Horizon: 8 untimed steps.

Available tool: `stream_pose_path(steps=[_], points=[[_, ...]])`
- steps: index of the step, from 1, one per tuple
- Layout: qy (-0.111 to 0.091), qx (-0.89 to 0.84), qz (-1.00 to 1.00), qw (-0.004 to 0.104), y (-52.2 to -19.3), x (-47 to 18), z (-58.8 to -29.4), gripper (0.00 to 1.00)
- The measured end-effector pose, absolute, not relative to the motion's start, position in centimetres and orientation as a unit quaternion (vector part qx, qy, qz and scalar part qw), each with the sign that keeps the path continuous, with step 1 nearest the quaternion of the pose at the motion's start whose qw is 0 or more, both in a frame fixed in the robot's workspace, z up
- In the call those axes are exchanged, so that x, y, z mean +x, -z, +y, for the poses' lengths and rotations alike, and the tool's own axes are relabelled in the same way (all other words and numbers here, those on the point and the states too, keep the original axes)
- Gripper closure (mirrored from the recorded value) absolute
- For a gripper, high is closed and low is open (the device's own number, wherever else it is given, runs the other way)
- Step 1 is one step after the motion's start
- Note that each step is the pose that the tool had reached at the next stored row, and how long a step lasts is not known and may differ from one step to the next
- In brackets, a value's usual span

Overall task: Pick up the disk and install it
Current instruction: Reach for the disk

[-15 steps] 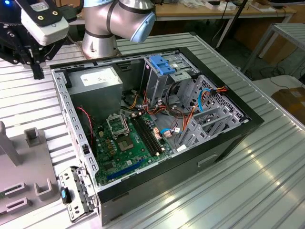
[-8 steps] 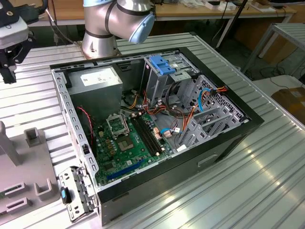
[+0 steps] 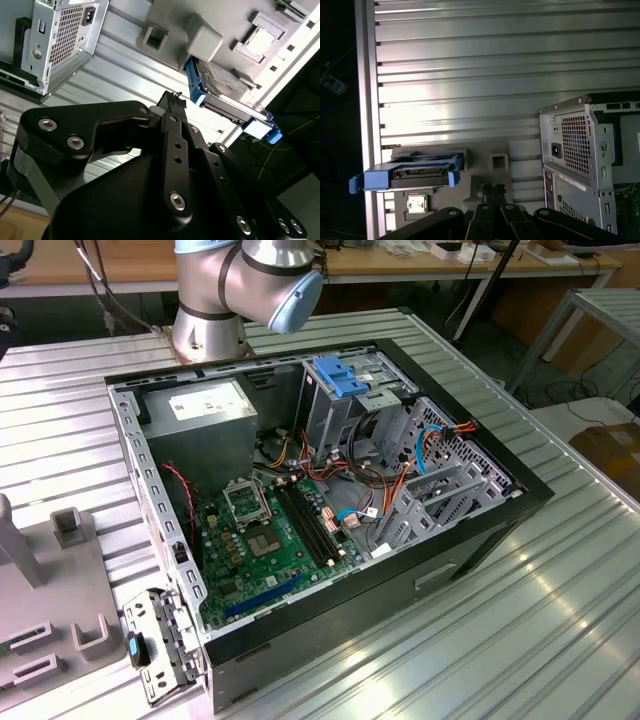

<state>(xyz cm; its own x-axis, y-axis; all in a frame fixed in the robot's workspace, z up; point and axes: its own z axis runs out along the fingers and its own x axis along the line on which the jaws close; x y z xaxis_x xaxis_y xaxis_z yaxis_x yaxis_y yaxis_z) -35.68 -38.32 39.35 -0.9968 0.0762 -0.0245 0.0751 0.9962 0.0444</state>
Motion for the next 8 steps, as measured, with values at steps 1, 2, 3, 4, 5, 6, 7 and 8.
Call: stream_pose_path(steps=[1, 2, 3, 4, 5, 6, 7, 8], points=[[-0.022, 0.038, 0.999, 0.013, -39.4, -36.0, -38.3, 0.89], [-0.022, 0.038, 0.999, 0.013, -39.4, -36.6, -38.3, 0.89], [-0.022, 0.038, 0.999, 0.013, -39.3, -36.9, -38.3, 0.89], [-0.022, 0.038, 0.999, 0.013, -39.3, -37.6, -38.3, 0.89], [-0.022, 0.038, 0.999, 0.013, -39.4, -38.2, -38.3, 0.89], [-0.022, 0.038, 0.999, 0.013, -39.4, -38.6, -38.3, 0.89], [-0.022, 0.038, 0.999, 0.013, -39.3, -39.1, -38.3, 0.89], [-0.022, 0.038, 0.999, 0.013, -39.4, -39.8, -38.3, 0.89]])
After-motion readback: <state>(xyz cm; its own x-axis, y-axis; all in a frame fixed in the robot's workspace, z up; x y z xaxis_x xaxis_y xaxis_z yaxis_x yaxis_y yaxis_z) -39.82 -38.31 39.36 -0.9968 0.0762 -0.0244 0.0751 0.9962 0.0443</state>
